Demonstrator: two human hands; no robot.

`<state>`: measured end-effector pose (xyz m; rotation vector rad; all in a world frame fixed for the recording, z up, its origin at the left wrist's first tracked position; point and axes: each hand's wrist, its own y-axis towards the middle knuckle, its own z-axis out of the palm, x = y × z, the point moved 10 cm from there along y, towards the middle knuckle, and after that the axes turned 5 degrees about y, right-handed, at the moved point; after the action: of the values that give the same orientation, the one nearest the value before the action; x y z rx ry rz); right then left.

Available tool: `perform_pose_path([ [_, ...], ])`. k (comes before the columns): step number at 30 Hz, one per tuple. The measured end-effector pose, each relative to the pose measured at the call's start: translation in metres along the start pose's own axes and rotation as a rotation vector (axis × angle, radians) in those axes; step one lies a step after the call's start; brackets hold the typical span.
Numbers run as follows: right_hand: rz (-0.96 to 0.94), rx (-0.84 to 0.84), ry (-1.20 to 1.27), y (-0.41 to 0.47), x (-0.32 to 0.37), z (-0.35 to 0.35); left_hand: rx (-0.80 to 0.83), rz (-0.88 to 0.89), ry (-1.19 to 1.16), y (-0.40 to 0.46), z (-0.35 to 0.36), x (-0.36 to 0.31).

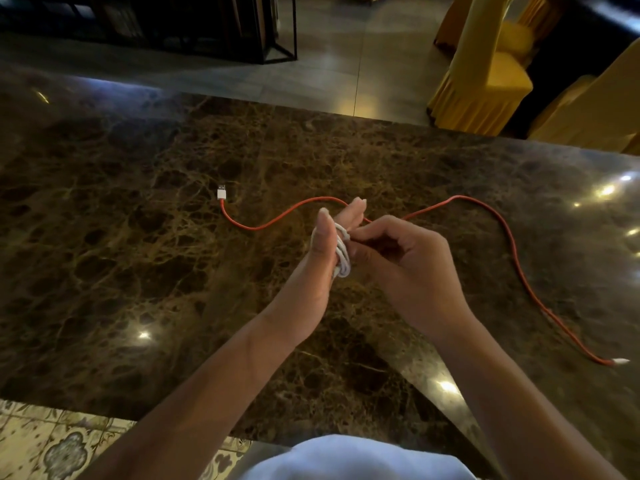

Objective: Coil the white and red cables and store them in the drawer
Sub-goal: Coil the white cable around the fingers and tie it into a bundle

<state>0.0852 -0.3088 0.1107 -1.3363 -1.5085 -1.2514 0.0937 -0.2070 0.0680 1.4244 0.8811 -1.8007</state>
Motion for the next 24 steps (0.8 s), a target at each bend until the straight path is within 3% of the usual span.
perform_pose_path([
  [3, 0.036, 0.063, -0.044, -0.001, 0.000, 0.009, -0.080, -0.031, 0.097, 0.003, -0.010, 0.005],
  [10, -0.057, 0.095, -0.487, -0.003, 0.003, 0.033, -0.149, -0.126, 0.206, 0.003, -0.021, 0.019],
  [14, 0.073, 0.095, -0.329, 0.003, -0.012, 0.028, -0.154, -0.166, 0.237, 0.002, -0.025, 0.030],
  [19, 0.080, 0.089, -0.383, 0.006, -0.020, 0.037, -0.065, -0.201, 0.294, 0.002, -0.017, 0.030],
  [22, 0.178, 0.095, -0.150, 0.002, -0.032, 0.033, 0.002, -0.177, 0.327, 0.003, -0.018, 0.028],
  [24, 0.256, 0.079, 0.028, 0.001, -0.037, 0.031, 0.075, -0.179, 0.193, 0.004, -0.018, 0.032],
])
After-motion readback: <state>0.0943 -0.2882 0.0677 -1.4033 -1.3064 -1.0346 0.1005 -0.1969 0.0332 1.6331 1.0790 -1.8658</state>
